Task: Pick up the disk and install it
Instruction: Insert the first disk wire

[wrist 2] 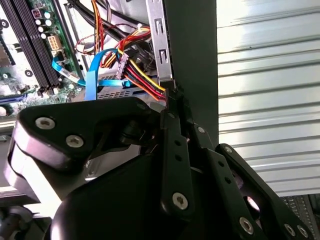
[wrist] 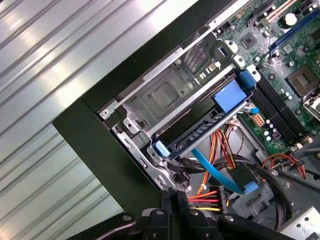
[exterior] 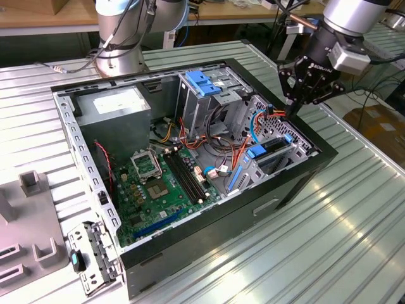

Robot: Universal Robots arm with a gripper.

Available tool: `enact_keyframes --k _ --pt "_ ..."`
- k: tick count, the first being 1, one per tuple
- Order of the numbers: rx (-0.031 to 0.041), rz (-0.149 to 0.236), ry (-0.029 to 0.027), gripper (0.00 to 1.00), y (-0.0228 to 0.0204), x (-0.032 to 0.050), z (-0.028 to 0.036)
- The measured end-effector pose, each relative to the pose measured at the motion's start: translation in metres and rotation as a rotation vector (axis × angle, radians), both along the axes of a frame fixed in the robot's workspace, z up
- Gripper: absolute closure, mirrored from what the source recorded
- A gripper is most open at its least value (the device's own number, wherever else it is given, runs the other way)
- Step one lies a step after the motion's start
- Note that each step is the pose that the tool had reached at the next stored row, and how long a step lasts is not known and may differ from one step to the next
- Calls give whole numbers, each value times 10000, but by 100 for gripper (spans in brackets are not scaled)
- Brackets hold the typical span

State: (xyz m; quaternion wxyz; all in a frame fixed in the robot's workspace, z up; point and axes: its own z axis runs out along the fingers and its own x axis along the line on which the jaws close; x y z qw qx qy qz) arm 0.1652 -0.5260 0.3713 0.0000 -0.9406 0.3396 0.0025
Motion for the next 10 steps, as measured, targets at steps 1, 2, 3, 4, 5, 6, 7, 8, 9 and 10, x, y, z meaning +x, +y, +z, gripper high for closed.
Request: enact_keyframes --k 1,2,3,4,5,6,7,8,9,10 --pt "1 -105 0 83 0 -1 -1" --pt "-1 -267 0 83 0 -1 -1" --pt "-1 -382 0 83 0 -1 -1" --pt "-1 -495 0 83 0 -1 -1" --pt "0 -644 0 83 0 -2 -2" --pt "0 -766 0 83 0 -2 -2" --pt "0 -891 0 83 0 -3 -3" --pt "0 -977 0 83 0 -4 -3" --pt "1 -1103 0 83 0 -5 -5" --pt "1 -1204 0 83 0 -6 -6"
